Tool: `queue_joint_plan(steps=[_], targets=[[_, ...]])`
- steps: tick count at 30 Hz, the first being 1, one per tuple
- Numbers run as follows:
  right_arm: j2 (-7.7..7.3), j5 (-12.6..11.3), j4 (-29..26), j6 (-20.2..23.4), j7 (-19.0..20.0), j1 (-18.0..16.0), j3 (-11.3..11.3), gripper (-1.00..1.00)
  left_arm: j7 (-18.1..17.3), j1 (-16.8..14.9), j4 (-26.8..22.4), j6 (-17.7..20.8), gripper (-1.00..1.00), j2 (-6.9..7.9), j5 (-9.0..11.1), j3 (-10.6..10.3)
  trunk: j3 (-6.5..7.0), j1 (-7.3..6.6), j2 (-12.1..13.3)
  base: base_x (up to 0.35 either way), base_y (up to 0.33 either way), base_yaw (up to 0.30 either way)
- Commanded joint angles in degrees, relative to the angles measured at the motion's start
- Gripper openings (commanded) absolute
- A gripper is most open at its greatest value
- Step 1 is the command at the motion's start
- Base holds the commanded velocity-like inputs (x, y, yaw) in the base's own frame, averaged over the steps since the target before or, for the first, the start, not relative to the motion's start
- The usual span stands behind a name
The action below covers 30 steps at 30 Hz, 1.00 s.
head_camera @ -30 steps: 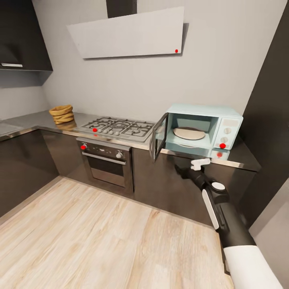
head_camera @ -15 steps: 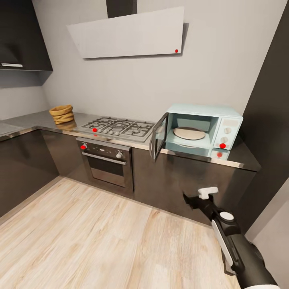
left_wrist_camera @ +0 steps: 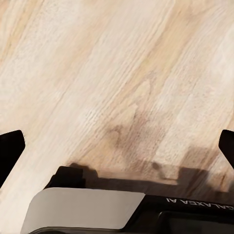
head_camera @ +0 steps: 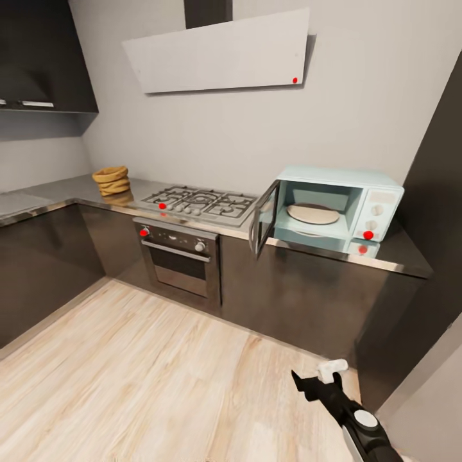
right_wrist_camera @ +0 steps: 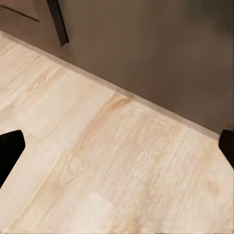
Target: In the kitchen, take the popcorn bag from the countertop, put it into the microwave, and heat it until the popcorn is cooked so the cooked popcorn ends up inside the bag.
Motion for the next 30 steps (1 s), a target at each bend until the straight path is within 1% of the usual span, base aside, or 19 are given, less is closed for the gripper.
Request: queue_joint_plan(steps=[1, 6, 8, 11, 14, 18, 19, 21, 22, 24, 26, 30], targets=[[-0.04, -0.03, 1.68, -0.46, 0.07, 0.05, 0.56, 1.0, 0.09, -0.09, 0.05, -0.19, 1.0, -0.05, 0.08, 0.13, -0.05, -0.01, -0.03, -0.035, 0.0, 0.268], [0.23, 0.04, 10.93, -5.98, -0.08, 0.03, 4.54, 1.0, 0.04, -0.31, 0.02, -0.19, 1.0, -0.06, 0.09, -0.12, 0.84, -1.11, 1.98, -0.01, 0.0, 0.273], [0.27, -0.2, 13.95, -6.79, -0.08, -0.34, 5.3, 1.0, -0.29, -0.82, 0.06, -0.19, 1.0, 0.07, 0.09, -0.12, 1.2, -1.55, 2.78, -0.001, 0.0, 0.275], [0.24, -0.57, 16.59, -7.01, 0.65, -0.64, 5.11, 1.0, -0.49, -0.98, 0.1, -0.19, 1.0, 0.05, 0.07, -0.11, 1.74, -2.21, 3.98, 0.009, 0.003, 0.275], [0.29, -0.67, 17.23, -7.09, 0.85, -0.64, 5.02, 1.0, -0.51, -1.04, 0.11, -0.18, 1.0, 0.12, 0.12, -0.11, 2.28, -2.87, 5.18, 0.152, 0.144, 0.237], [0.38, -0.64, 17.52, -7.19, 0.9, -0.65, 5.23, 1.0, -0.56, -1.06, 0.11, -0.16, 1.0, 0.31, 0.17, -0.09, 2.99, -3.74, 6.79, 0.204, 0.295, 0.04], [0.46, -0.59, 17.89, -7.76, 0.9, -0.63, 5.35, 1.0, -0.58, -1.06, 0.11, -0.15, 1.0, 0.4, 0.18, -0.08, 3.17, -3.96, 7.19, 0.207, 0.313, 0.008], [1.44, -0.51, 19.85, -10.15, 0.9, -0.62, 5.52, 1.0, -0.54, -1.06, 0.11, -0.15, 1.0, 0.46, 0.17, -0.1, 3.53, -4.4, 7.99, 0.208, 0.316, 0.003], [2.37, -0.36, 21.43, -11.67, 0.9, -0.64, 5.57, 1.0, -0.54, -1.06, 0.11, -0.13, 1.0, 0.48, 0.18, -0.1, 3.71, -4.62, 8.39, 0.208, 0.317, 0.001], [3.35, -0.11, 23.54, -13.05, 0.84, -0.64, 5.55, 1.0, -0.52, -1.12, 0.11, -0.11, 1.0, 0.49, 0.18, -0.1, 4.07, -5.06, 9.19, 0.211, 0.318, 0.001], [3.67, -0.31, 24.37, -13.51, 0.82, -0.65, 5.41, 1.0, -0.51, -1.14, 0.11, -0.11, 1.0, 0.54, 0.18, -0.1, 4.43, -5.5, 10.0, 0.221, 0.318, 0.0], [3.81, -0.49, 24.78, -13.83, 0.74, -0.65, 5.14, 1.0, -0.56, -1.15, 0.11, -0.1, 1.0, 0.57, 0.18, -0.1, 5.15, -6.38, 11.6, 0.227, 0.318, 0.0]])
